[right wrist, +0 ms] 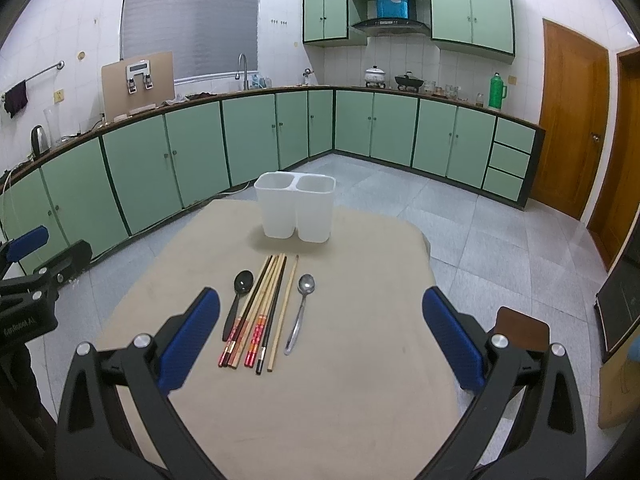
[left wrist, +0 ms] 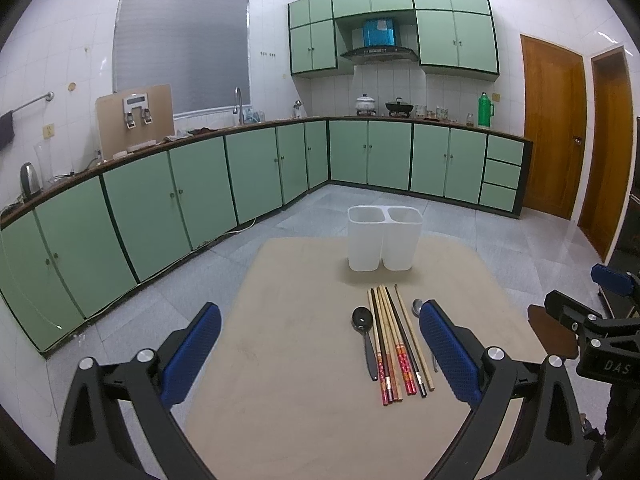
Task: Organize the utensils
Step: 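Grasp the silver spoon with the right tool while the left tool grasps the black spoon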
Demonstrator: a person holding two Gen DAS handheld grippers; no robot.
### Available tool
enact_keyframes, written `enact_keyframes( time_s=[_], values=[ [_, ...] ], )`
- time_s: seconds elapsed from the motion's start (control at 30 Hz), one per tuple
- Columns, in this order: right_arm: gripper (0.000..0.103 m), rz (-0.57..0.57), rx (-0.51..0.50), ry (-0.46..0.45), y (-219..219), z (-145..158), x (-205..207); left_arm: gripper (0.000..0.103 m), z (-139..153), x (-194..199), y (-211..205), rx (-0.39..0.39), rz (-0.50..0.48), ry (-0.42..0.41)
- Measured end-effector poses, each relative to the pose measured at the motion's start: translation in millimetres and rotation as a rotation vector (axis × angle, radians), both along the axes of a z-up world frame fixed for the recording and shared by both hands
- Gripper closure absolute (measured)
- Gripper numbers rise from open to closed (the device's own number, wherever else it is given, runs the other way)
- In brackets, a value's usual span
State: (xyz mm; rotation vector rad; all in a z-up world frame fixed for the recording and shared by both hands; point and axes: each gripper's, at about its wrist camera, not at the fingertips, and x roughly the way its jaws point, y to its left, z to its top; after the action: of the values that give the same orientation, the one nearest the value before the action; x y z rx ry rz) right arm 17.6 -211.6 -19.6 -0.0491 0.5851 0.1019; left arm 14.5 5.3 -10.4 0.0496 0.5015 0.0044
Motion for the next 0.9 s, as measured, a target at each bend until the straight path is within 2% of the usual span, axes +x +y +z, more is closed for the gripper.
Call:
enact_keyframes(
  time_s=[0.13,0.4,0.5,0.57,0.9],
  values=[
    [0.005,0.006,-0.017,0.022,1.3,-7.1,17.2,0.006,-12.0,19.5,2.3,0.010,0.009,0.030],
    [0.005,0.017,-0.046,0.118,0.6,-44.5,81.9,0.006,-50.1,87.9,4.3,0.039,0.012,0.113],
    [0.012,0.023,-0.051,0.166,2.9,-63.6,112.7,0.006,-65.9,112.1,3.2,0.031,0.008,0.135],
    [0.023,0.028,-0.043,0.200,5.2,-75.0,132.0,0.006,-78.0,129.6,2.7,0.028,0.008,0.157],
    [0.036,0.057,-0.009,0.367,21.9,-140.1,212.1,0.006,-137.7,193.7,4.0,0.034,0.002,0.293]
  ],
)
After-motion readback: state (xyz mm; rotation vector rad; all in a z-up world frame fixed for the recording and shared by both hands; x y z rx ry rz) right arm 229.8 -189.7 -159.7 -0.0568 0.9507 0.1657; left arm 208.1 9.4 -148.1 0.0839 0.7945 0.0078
